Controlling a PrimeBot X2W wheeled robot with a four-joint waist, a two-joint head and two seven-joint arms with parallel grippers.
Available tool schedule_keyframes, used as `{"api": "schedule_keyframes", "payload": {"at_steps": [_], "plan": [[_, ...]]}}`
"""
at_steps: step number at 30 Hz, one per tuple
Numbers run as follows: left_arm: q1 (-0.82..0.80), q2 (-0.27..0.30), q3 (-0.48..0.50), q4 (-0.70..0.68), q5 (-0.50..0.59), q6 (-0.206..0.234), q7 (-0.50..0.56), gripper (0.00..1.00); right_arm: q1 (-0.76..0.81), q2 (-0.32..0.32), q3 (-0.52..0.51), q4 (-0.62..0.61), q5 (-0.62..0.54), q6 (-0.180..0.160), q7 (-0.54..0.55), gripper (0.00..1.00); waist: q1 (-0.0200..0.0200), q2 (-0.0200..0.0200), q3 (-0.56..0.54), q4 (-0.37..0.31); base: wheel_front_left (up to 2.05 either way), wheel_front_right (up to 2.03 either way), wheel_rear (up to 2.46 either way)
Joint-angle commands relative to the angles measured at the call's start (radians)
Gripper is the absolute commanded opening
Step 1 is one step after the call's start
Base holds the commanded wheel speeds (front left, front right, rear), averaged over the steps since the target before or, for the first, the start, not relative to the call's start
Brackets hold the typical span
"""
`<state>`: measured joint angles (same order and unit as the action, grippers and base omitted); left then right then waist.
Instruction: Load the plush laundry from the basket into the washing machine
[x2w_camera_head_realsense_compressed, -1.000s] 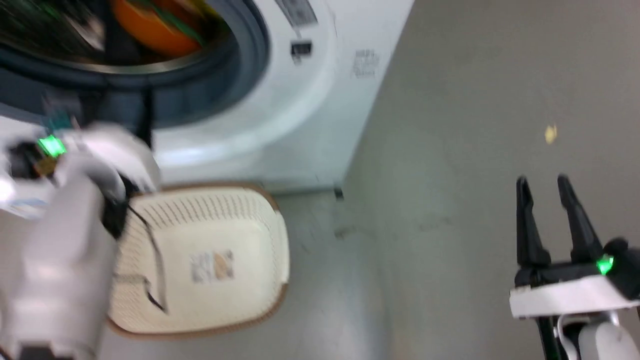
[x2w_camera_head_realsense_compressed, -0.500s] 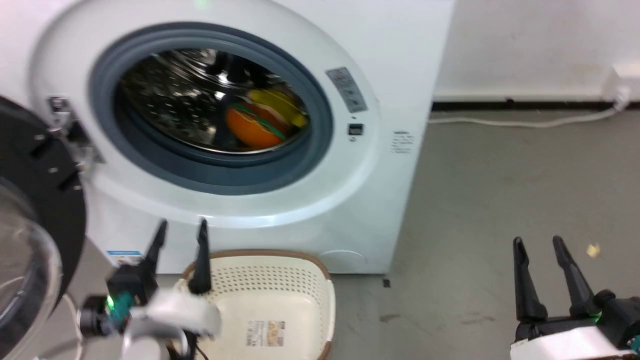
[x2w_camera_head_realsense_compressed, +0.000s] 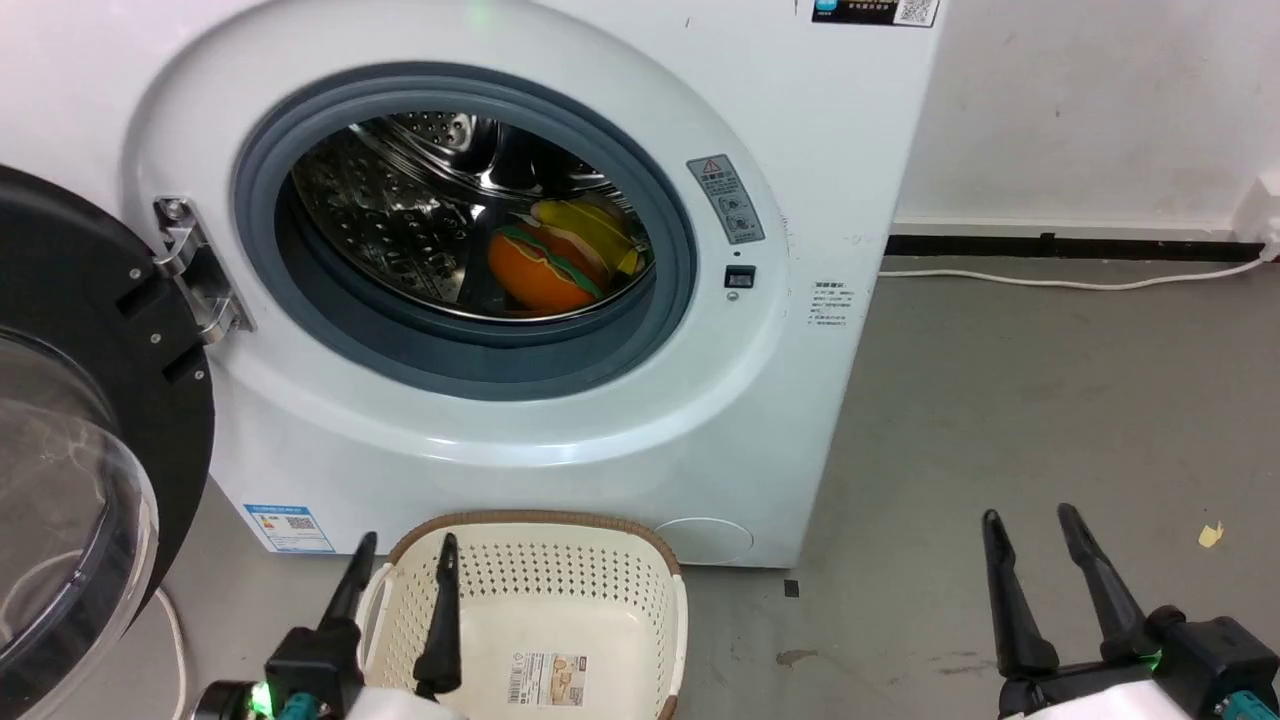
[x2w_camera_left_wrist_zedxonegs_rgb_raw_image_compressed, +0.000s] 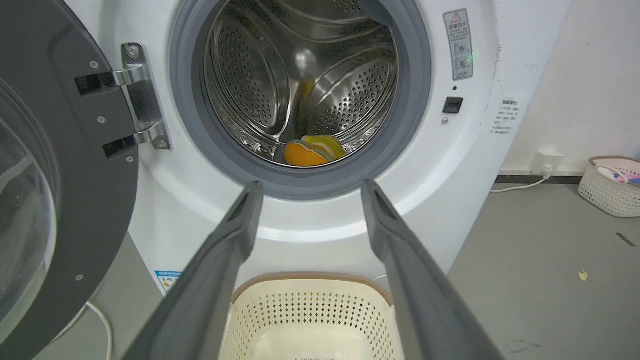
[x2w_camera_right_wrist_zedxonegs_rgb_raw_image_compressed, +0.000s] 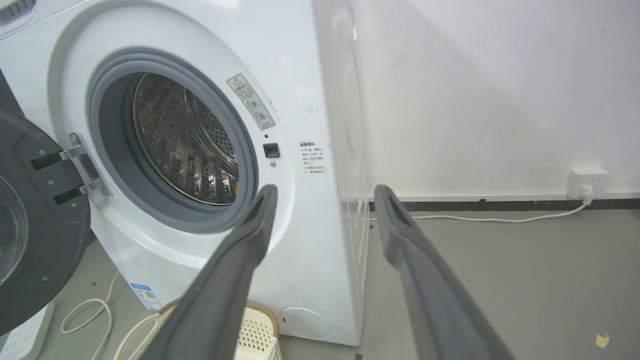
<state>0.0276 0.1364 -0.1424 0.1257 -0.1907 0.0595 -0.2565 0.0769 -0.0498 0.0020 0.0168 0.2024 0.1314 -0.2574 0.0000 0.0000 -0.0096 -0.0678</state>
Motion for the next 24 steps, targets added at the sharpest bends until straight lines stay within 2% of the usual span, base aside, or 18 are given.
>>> {"api": "schedule_keyframes", "payload": {"at_steps": [1,9,10,24], "plan": [[0.016,-0.004,0.003,-0.007,0.011,-0.001,-0.005,1.00,0.013,0.000,0.000,0.003,0.002,-0.001,-0.004,1.00,0.0000,0.0000,0.001,0.000,0.00,0.00,0.00],[0.019,-0.017,0.024,-0.016,0.037,-0.010,-0.005,1.00,0.013,0.000,0.019,0.019,-0.038,-0.001,-0.004,1.00,0.0000,0.0000,0.004,0.005,0.00,0.00,0.00],[0.010,-0.014,0.024,-0.013,0.031,-0.009,0.000,0.00,0.000,0.000,0.019,0.016,-0.036,0.000,0.000,0.00,0.0001,0.0000,0.004,0.005,0.00,0.00,0.00],[0.006,-0.021,0.034,-0.022,0.044,-0.014,0.022,0.00,-0.007,0.000,0.017,0.013,-0.054,0.000,0.022,0.00,0.0001,0.0000,0.005,0.011,0.00,0.00,0.00]]}}
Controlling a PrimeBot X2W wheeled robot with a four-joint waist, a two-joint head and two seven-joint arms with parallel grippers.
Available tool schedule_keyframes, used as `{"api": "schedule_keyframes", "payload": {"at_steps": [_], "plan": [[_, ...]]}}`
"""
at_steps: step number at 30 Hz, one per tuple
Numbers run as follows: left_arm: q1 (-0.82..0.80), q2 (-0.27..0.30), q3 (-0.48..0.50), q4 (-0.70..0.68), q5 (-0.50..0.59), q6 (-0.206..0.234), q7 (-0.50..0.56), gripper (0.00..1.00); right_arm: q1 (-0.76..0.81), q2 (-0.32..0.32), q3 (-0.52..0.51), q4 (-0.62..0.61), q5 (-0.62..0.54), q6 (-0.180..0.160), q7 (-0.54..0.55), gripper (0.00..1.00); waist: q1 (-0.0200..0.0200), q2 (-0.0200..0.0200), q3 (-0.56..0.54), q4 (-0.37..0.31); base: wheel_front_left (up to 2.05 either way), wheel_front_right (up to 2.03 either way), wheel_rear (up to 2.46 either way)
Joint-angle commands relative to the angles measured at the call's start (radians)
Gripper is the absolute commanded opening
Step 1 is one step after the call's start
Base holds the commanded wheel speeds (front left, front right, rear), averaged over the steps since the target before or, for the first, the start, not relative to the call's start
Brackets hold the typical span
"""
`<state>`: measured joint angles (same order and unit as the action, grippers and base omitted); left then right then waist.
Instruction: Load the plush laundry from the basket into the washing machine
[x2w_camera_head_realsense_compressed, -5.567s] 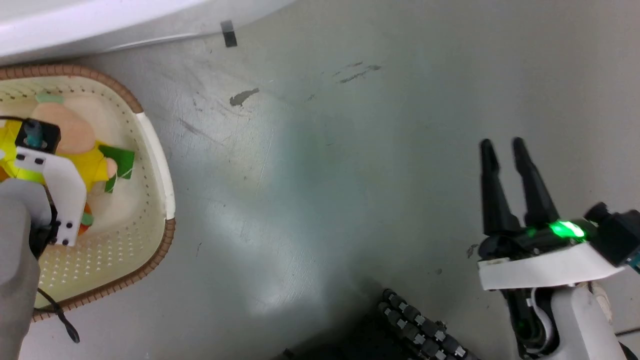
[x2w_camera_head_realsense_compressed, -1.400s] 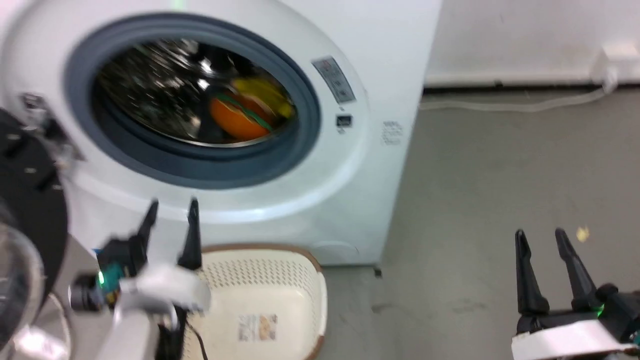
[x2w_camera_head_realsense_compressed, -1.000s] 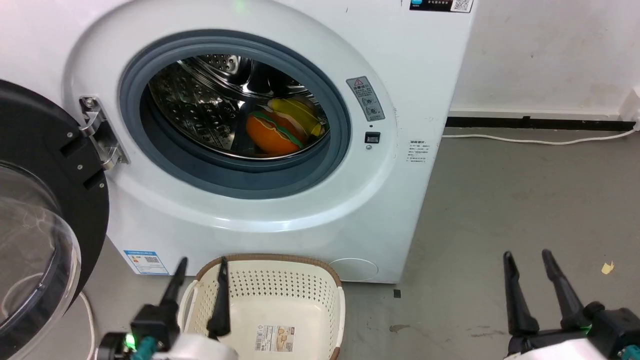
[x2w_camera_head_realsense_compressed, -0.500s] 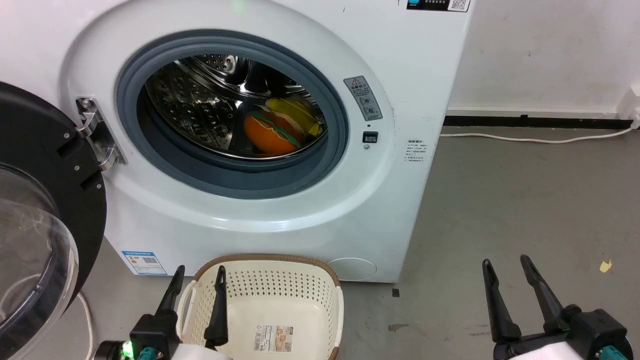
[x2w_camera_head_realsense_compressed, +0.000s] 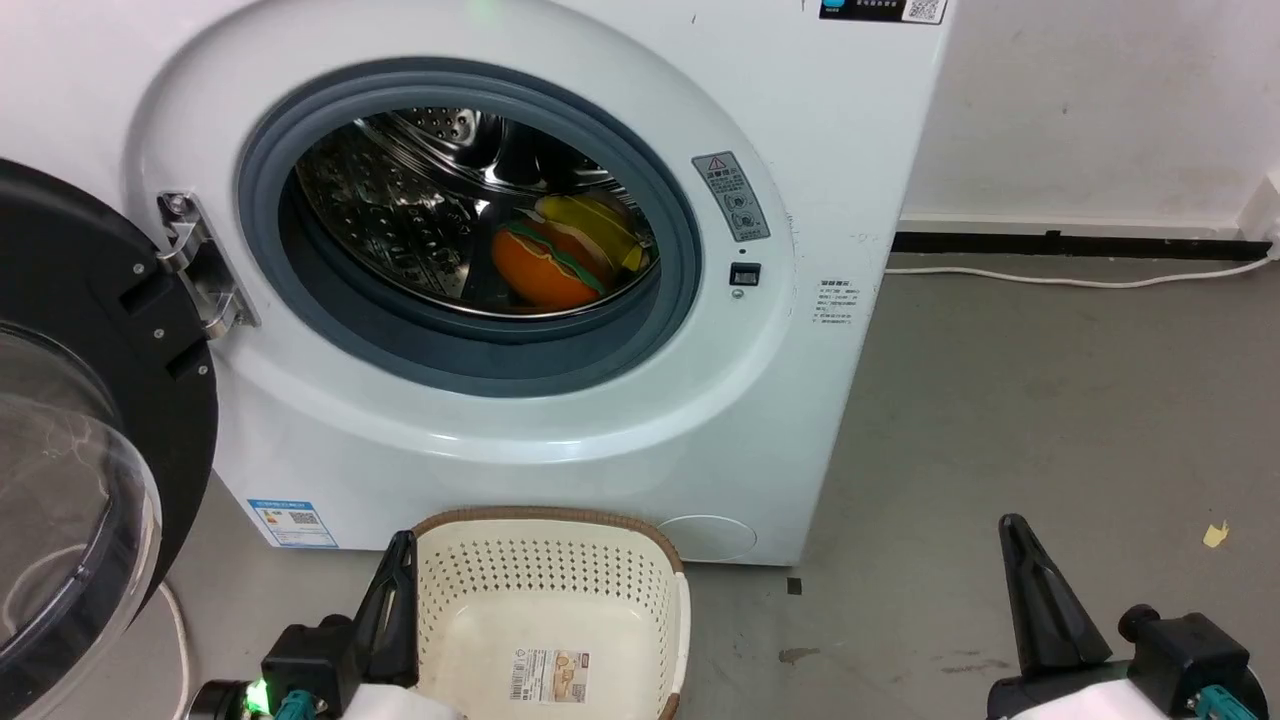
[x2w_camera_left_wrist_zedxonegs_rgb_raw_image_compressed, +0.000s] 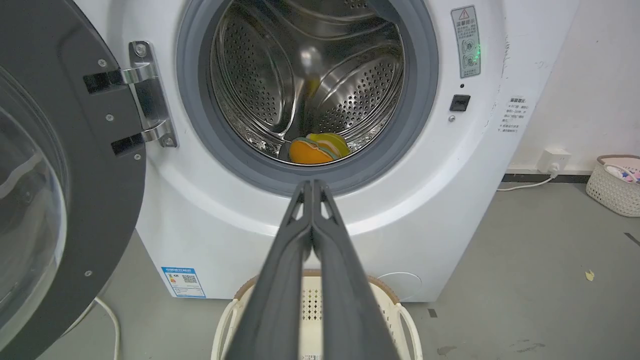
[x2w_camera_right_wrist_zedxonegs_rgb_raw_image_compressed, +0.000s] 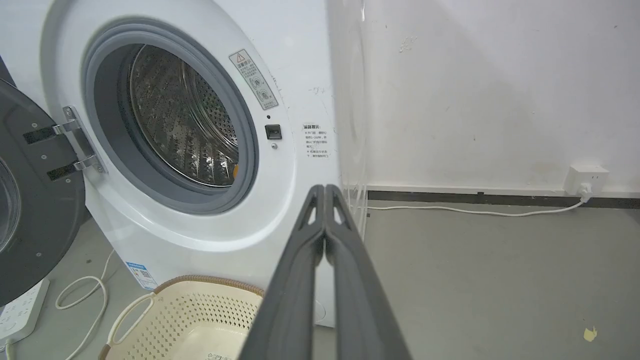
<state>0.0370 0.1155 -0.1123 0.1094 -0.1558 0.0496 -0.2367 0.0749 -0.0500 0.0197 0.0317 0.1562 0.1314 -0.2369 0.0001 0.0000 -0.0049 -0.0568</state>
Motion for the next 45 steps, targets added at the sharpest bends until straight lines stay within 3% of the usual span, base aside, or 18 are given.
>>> {"api": "schedule_keyframes", "payload": {"at_steps": [1,45], "plan": [[-0.003,-0.001,0.005,-0.006,0.010,-0.004,0.004,0.00,-0.006,0.000,-0.001,-0.002,-0.009,0.000,0.004,0.00,0.0000,0.0000,0.000,0.000,0.00,0.00,0.00],[-0.016,-0.026,0.046,-0.046,0.067,-0.022,0.094,0.00,-0.032,0.000,-0.008,-0.014,-0.066,0.000,0.094,0.00,0.0000,0.0000,0.002,0.022,0.00,0.00,0.00]]}}
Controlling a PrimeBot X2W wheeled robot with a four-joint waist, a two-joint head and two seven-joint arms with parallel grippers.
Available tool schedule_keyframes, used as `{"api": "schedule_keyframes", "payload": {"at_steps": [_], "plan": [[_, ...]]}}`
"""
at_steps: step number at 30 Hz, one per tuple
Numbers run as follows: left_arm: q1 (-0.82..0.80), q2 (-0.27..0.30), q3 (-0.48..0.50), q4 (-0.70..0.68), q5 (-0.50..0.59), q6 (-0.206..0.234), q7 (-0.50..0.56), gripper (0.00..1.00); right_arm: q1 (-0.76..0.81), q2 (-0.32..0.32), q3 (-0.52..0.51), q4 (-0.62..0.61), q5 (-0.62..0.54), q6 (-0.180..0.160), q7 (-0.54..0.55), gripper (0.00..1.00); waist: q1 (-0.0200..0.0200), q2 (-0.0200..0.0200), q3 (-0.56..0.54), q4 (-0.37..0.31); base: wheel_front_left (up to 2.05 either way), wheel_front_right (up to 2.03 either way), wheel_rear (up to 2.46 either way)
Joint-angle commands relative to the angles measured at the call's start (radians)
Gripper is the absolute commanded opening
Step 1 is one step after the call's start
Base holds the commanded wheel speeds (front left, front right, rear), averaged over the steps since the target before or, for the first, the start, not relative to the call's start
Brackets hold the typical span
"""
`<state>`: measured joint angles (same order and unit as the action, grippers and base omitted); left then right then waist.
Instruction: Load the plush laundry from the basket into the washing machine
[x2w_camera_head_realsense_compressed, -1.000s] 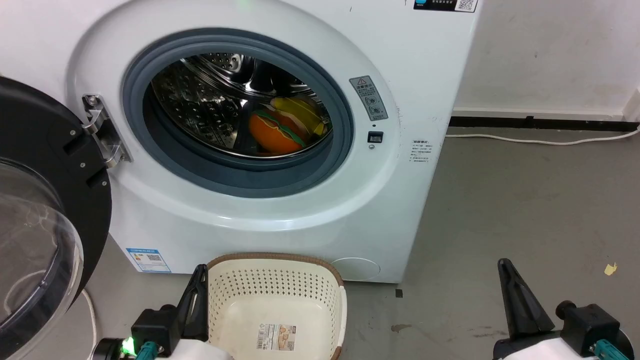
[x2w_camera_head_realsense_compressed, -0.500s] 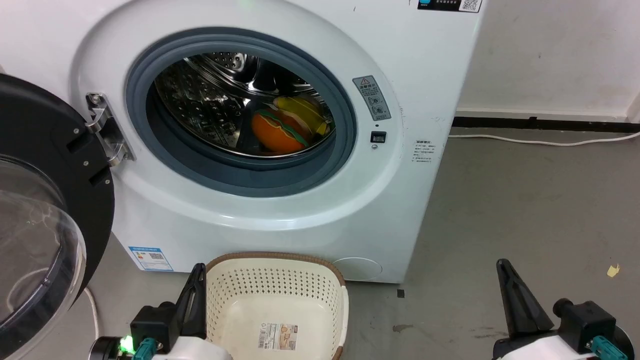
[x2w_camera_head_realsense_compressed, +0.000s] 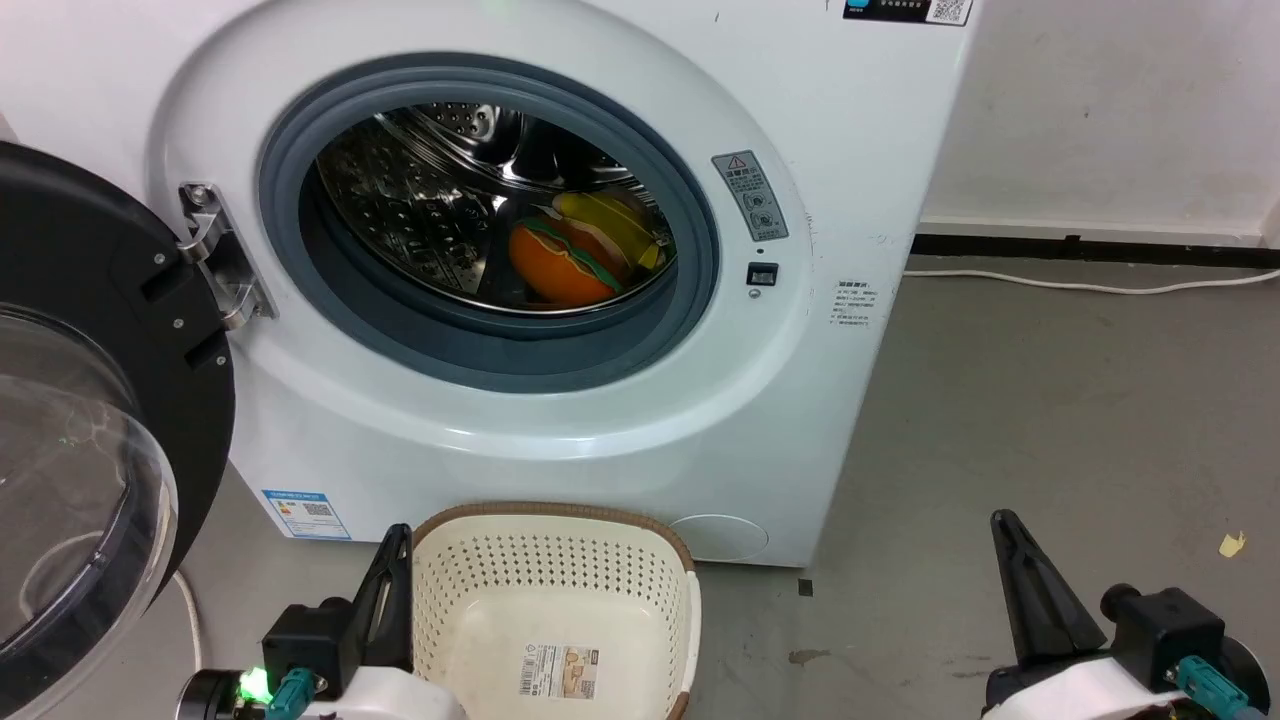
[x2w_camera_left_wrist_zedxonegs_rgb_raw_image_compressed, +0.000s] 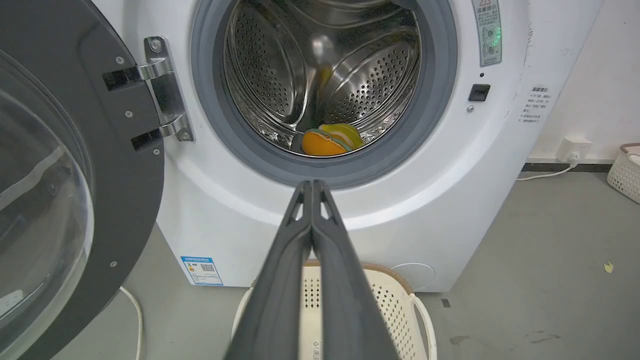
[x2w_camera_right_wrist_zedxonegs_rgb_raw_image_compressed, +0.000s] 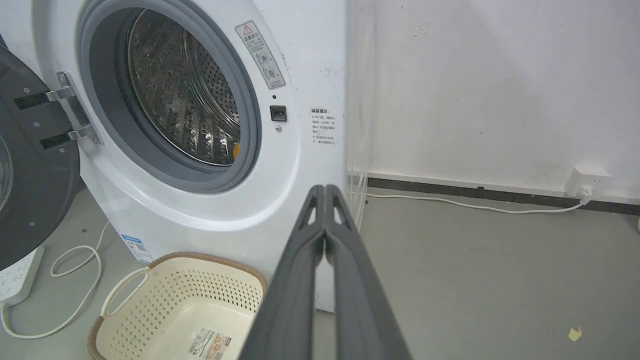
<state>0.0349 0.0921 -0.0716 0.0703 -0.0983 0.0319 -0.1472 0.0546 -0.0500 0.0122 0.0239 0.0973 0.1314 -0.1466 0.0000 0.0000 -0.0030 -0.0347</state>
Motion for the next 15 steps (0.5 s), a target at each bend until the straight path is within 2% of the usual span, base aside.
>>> {"api": "schedule_keyframes", "payload": {"at_steps": [1,15], "plan": [[-0.015,-0.003,0.007,-0.008,0.010,-0.005,0.007,0.00,-0.013,0.000,-0.001,-0.006,-0.008,0.000,0.006,0.00,0.0000,0.0000,0.000,0.001,0.00,0.00,0.00],[-0.019,-0.011,0.020,-0.021,0.028,-0.010,0.036,0.00,-0.021,0.000,-0.003,-0.010,-0.027,0.000,0.035,0.00,0.0000,0.0000,0.001,0.008,0.00,0.00,0.00]]}}
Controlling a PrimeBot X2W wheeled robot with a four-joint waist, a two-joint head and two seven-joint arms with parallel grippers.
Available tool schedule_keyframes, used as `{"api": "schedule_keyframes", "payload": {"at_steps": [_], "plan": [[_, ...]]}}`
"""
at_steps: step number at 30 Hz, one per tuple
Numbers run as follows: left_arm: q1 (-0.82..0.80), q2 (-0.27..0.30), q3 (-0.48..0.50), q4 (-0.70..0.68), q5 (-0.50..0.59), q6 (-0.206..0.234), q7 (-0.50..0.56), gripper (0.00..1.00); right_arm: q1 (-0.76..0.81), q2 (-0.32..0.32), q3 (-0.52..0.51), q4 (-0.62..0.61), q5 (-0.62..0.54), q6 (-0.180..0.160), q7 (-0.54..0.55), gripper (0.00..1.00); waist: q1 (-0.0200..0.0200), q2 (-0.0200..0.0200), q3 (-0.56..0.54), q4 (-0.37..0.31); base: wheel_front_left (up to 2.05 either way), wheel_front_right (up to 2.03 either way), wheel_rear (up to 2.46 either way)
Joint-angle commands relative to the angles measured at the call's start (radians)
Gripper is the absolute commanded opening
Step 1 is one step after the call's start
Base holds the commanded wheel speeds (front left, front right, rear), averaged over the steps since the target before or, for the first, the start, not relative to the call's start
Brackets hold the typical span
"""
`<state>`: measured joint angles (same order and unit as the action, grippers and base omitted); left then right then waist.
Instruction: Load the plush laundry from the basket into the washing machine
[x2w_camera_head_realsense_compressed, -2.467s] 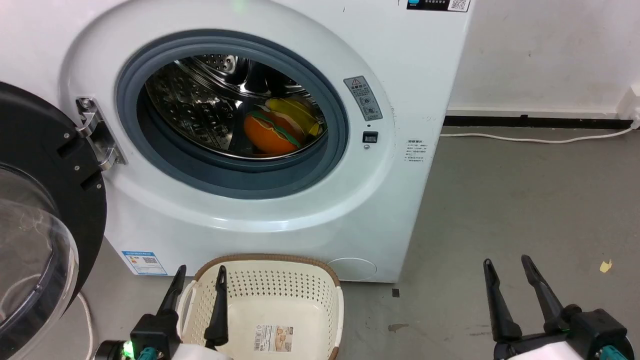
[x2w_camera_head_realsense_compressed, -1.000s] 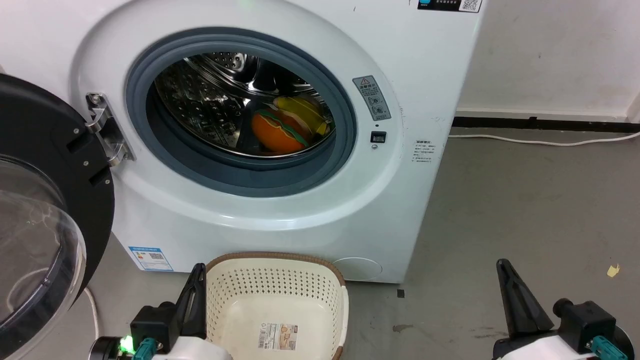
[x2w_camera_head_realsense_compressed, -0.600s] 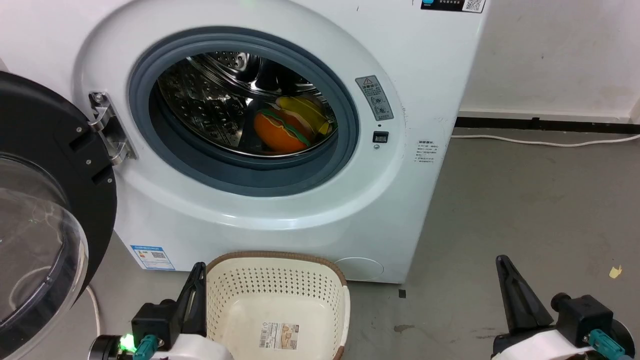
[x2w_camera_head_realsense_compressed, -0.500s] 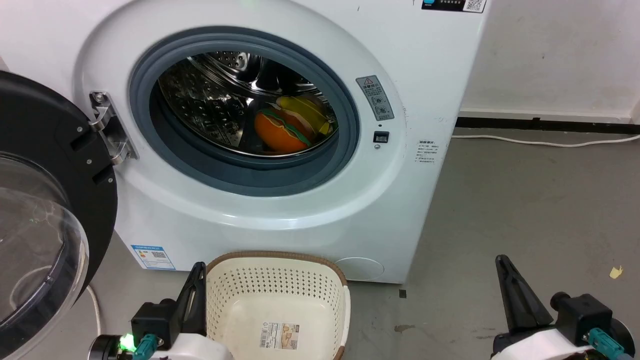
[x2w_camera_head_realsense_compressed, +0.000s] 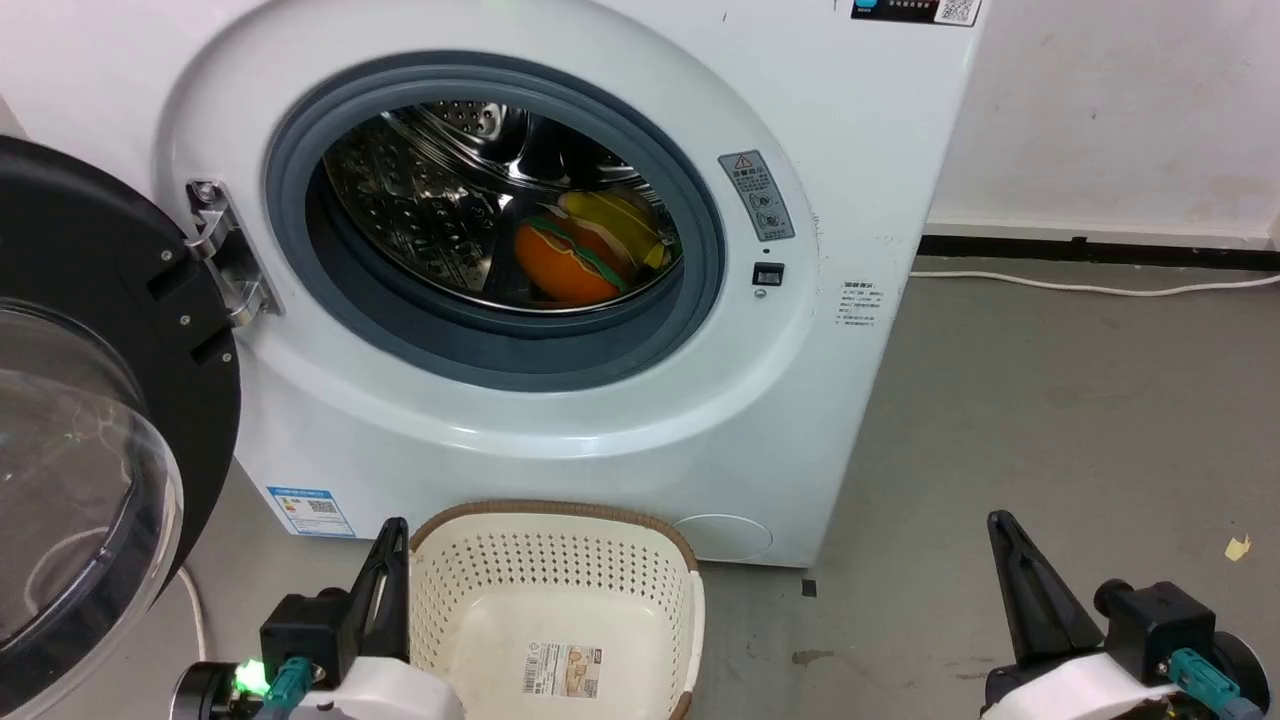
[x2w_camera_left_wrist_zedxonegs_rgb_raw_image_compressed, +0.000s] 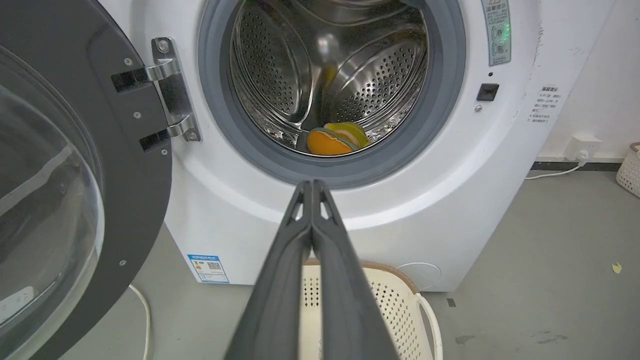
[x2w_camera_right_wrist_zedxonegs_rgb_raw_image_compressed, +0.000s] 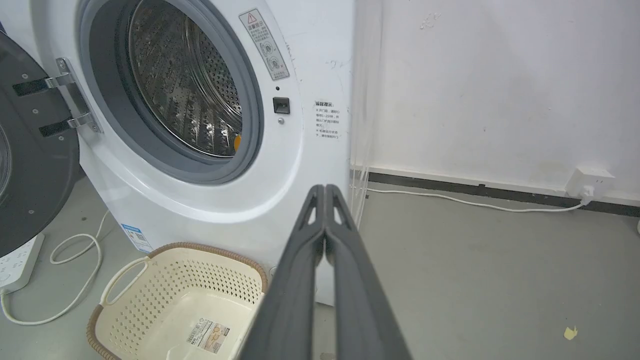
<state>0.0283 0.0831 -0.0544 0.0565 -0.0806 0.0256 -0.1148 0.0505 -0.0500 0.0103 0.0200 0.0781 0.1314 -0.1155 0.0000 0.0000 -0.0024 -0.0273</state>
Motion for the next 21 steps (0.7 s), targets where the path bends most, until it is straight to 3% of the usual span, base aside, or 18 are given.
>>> {"api": "schedule_keyframes", "payload": {"at_steps": [1,21], "plan": [[-0.012,-0.003,0.004,-0.008,0.012,-0.004,0.005,0.00,-0.018,0.000,-0.001,-0.006,-0.009,0.000,0.006,0.00,0.0000,0.0000,0.000,0.001,0.00,0.00,0.00],[-0.018,-0.013,0.022,-0.025,0.036,-0.012,0.044,0.00,-0.029,0.000,-0.005,-0.011,-0.033,-0.001,0.045,0.00,0.0000,0.0000,0.001,0.010,0.00,0.00,0.00]]}}
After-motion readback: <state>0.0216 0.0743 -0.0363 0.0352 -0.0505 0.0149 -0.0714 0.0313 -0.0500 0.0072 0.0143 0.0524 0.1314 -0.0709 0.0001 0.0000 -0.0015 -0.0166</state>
